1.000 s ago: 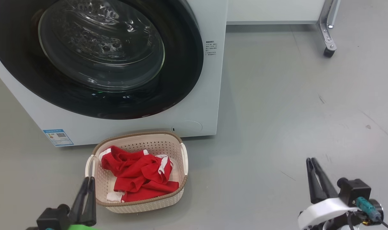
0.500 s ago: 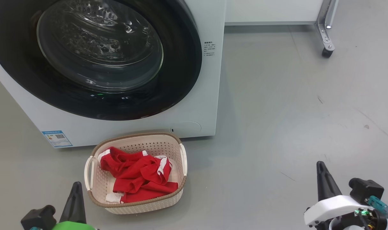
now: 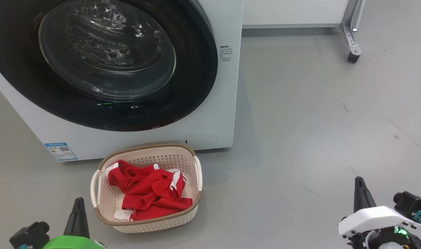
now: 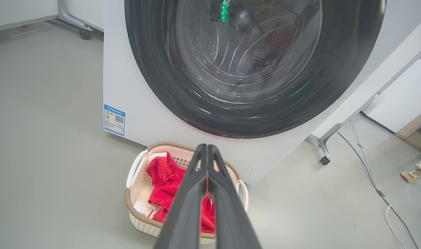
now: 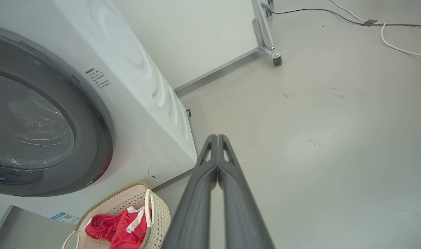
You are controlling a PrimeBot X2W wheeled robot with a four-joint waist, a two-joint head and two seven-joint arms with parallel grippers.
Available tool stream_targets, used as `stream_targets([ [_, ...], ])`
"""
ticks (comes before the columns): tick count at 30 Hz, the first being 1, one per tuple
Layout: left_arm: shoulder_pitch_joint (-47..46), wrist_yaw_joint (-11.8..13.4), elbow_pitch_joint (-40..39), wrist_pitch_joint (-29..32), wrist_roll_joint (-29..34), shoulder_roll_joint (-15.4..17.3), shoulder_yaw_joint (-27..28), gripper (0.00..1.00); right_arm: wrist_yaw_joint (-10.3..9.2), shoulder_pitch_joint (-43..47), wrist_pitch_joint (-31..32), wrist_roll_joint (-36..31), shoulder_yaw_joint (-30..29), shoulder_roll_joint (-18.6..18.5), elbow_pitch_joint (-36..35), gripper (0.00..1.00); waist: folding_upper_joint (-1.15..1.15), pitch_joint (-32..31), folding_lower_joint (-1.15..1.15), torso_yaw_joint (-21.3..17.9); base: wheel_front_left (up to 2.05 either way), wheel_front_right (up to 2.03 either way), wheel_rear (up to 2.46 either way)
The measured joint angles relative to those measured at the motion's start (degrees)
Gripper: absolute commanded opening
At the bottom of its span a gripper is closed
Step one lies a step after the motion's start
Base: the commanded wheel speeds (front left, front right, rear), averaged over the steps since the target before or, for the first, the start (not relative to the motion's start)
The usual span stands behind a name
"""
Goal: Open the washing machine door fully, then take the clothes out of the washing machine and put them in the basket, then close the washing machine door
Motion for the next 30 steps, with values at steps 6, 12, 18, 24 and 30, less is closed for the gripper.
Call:
stream_targets([
  [6, -0.54, -0.07, 0.13, 1.07, -4.16, 0.01, 0.35, 0.00, 0.36, -0.46, 1.33, 4.03, -0.94, 0.20, 0.08, 0.00, 0.00, -0.07, 0.00, -0.12, 0.00, 0.00, 0.00],
  [12, -1.36, -0.08, 0.27, 2.29, -8.54, 0.03, 0.65, 0.00, 0.83, -1.02, 2.61, 8.35, -1.87, 0.32, 0.14, 0.00, 0.00, -0.14, 0.00, -0.24, 0.00, 0.00, 0.00],
  [18, -1.53, -0.52, 0.34, 3.33, -12.96, 0.04, 0.93, 0.00, 1.34, -1.21, 3.86, 12.57, -2.78, 0.40, 0.21, 0.00, 0.00, -0.21, 0.00, -0.36, 0.00, 0.00, 0.00],
  [24, -2.10, -0.58, 0.38, 4.42, -17.15, 0.07, 1.18, 0.00, 1.83, -1.86, 5.04, 16.70, -3.68, 0.46, 0.25, 0.00, 0.00, -0.27, 0.00, -0.48, 0.00, 0.00, 0.00],
  [30, -2.74, -0.74, 0.42, 5.46, -21.31, 0.08, 1.53, 0.00, 2.23, -2.21, 5.95, 20.75, -4.58, 0.63, 0.27, 0.00, 0.00, -0.34, 0.00, -0.61, 0.00, 0.00, 0.00],
])
